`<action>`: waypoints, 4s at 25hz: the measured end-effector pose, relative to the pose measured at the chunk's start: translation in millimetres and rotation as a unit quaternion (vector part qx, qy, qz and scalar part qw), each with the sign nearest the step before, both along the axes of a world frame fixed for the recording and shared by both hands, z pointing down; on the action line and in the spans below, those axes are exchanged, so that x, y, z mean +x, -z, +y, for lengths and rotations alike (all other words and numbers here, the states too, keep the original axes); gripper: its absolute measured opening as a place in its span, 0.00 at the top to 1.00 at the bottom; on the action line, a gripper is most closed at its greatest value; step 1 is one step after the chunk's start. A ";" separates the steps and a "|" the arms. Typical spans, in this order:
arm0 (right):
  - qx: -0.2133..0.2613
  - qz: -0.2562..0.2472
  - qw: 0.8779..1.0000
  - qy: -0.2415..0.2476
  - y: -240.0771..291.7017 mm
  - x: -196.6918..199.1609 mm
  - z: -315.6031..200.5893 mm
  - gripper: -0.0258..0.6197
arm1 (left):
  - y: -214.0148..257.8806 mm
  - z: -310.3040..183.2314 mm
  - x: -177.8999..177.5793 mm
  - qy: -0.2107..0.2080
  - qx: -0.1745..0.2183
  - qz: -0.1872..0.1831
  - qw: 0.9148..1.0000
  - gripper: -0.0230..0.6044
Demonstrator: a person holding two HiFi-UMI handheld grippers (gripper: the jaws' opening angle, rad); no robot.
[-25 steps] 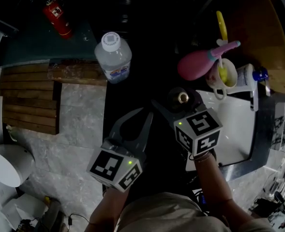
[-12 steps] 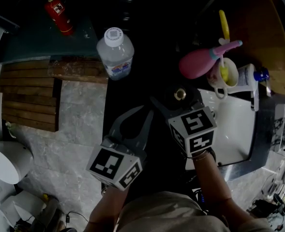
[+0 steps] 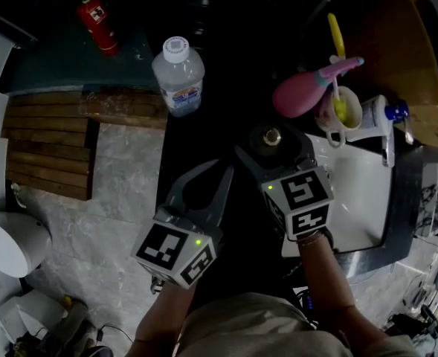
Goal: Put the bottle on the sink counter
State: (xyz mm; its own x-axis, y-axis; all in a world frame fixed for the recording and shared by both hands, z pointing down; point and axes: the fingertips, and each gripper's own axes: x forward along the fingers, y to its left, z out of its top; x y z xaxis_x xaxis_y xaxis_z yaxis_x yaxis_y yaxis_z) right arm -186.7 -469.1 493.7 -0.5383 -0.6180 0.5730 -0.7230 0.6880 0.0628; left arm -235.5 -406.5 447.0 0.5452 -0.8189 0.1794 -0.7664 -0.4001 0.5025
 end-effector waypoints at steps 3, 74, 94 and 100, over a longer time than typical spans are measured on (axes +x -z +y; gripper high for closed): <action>0.010 -0.013 1.000 -0.006 11.9 2.6 5.6 0.42 | 3.8 8.6 2.4 0.005 0.000 0.004 1.000 0.95; -0.005 -0.427 0.893 0.140 211.3 177.7 314.1 0.96 | 140.7 245.8 177.1 0.068 0.140 -0.038 0.987 0.95; 0.002 -0.399 0.910 0.114 181.6 172.2 321.2 0.96 | 123.7 256.6 176.2 0.056 0.121 -0.040 0.990 0.95; 0.001 -0.396 0.911 0.112 179.1 173.6 321.5 0.96 | 115.6 256.2 177.0 0.046 0.109 -0.041 0.992 0.95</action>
State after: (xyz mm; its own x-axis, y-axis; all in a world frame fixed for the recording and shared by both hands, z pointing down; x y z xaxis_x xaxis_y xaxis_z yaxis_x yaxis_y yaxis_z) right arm -13.0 -147.6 314.6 -0.8955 -0.4420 -0.0515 -0.3828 0.8242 -0.4173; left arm -58.5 -150.3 331.5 0.4573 -0.8887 0.0338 -0.8395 -0.4188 0.3462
